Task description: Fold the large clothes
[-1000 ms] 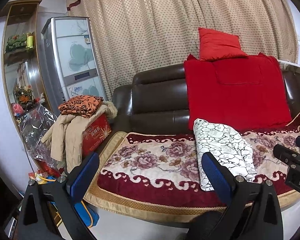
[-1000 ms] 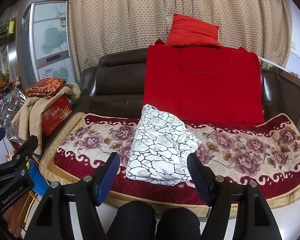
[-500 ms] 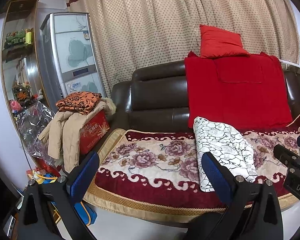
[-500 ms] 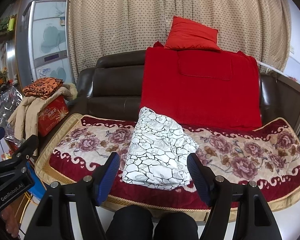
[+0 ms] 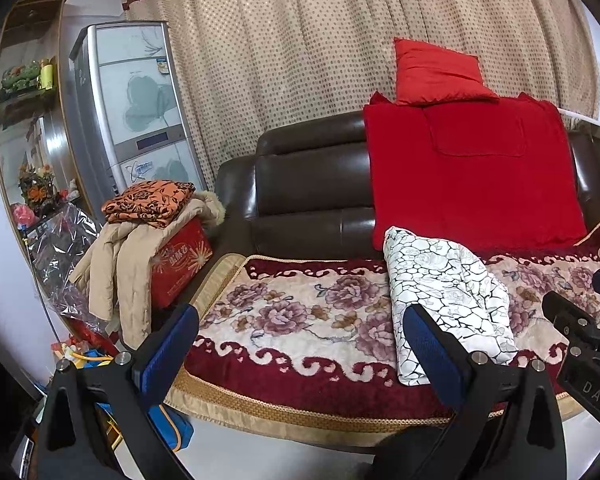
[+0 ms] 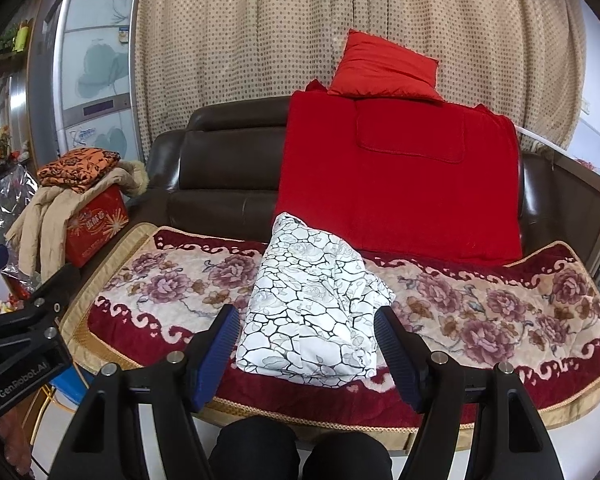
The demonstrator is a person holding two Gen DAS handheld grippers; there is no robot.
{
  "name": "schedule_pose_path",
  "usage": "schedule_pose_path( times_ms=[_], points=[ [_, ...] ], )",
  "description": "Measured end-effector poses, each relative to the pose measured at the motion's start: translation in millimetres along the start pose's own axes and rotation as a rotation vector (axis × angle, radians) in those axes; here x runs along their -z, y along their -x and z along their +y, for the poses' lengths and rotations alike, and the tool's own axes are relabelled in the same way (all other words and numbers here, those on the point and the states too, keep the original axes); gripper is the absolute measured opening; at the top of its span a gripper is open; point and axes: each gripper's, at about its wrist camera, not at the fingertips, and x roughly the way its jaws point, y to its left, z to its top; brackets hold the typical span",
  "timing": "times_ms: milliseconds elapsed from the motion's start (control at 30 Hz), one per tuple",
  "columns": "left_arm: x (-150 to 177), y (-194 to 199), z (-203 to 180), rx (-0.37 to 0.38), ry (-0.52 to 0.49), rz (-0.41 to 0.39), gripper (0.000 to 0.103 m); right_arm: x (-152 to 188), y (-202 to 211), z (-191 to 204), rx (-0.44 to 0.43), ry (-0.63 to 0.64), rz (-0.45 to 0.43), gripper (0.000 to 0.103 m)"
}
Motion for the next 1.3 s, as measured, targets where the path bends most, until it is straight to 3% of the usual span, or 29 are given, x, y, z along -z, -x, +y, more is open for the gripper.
schedule_pose_path(
  times_ms=[1300],
  points=[
    [-8, -64, -5, 0.037, 0.013, 0.082, 0.102, -9, -65, 20, 0.008, 0.074, 0.078, 0.073]
  ],
)
